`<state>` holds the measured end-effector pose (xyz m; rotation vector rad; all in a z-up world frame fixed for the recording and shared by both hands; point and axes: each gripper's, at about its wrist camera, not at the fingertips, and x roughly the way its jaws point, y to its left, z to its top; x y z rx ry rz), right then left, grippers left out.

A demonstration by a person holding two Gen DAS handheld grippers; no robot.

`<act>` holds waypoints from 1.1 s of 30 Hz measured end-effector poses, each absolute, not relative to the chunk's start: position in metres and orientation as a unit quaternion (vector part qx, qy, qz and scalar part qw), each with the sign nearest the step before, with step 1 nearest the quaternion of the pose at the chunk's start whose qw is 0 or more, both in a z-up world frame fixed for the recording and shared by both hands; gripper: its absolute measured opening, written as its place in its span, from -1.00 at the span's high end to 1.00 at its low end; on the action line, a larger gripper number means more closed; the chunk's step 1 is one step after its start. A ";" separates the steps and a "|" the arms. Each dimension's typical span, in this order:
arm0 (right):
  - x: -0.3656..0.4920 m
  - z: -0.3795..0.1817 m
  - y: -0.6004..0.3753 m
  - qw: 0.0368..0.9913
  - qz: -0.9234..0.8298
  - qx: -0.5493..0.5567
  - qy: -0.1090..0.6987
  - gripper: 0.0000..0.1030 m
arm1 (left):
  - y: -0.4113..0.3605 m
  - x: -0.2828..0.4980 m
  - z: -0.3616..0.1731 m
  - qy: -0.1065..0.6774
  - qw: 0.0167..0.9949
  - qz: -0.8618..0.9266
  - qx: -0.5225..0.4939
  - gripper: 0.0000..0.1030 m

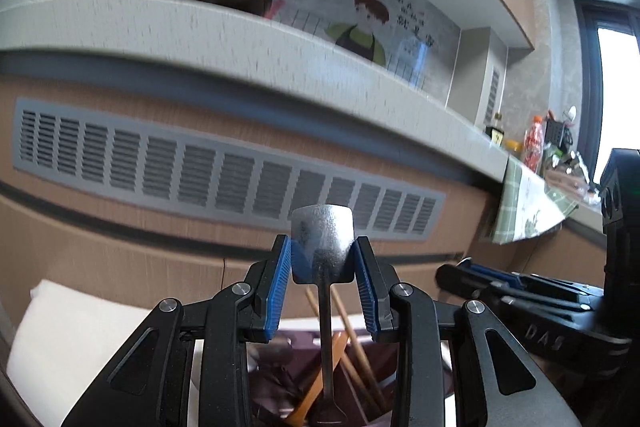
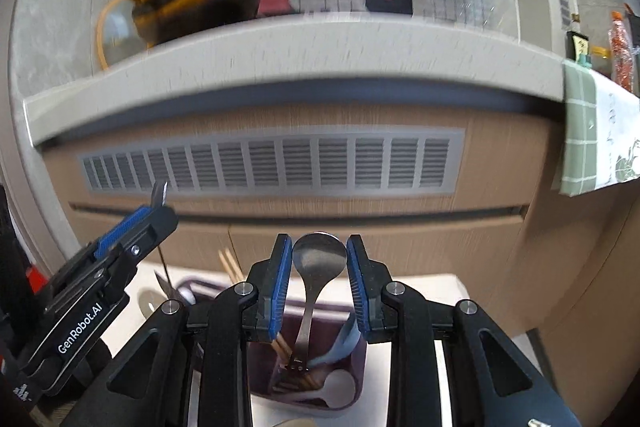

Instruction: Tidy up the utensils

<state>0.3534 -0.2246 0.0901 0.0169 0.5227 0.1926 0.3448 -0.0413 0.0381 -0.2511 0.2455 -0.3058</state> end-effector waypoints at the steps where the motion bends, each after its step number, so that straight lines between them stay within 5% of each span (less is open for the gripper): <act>1: 0.356 0.085 -0.223 0.959 0.096 0.004 0.268 0.50 | -0.043 0.346 0.033 0.128 0.973 -0.148 -0.122 0.34; 5: 0.365 0.058 -0.221 0.937 0.117 0.004 0.328 0.48 | -0.047 0.349 0.021 0.154 0.971 -0.145 -0.110 0.32; 15: 0.302 0.066 -0.241 0.948 0.110 0.029 0.298 0.35 | -0.028 0.278 0.055 0.145 0.975 -0.140 -0.093 -0.53; 33: 0.088 0.050 -0.215 0.962 0.132 -0.022 0.237 0.31 | -0.022 0.083 0.007 0.239 0.971 -0.031 -0.001 -0.57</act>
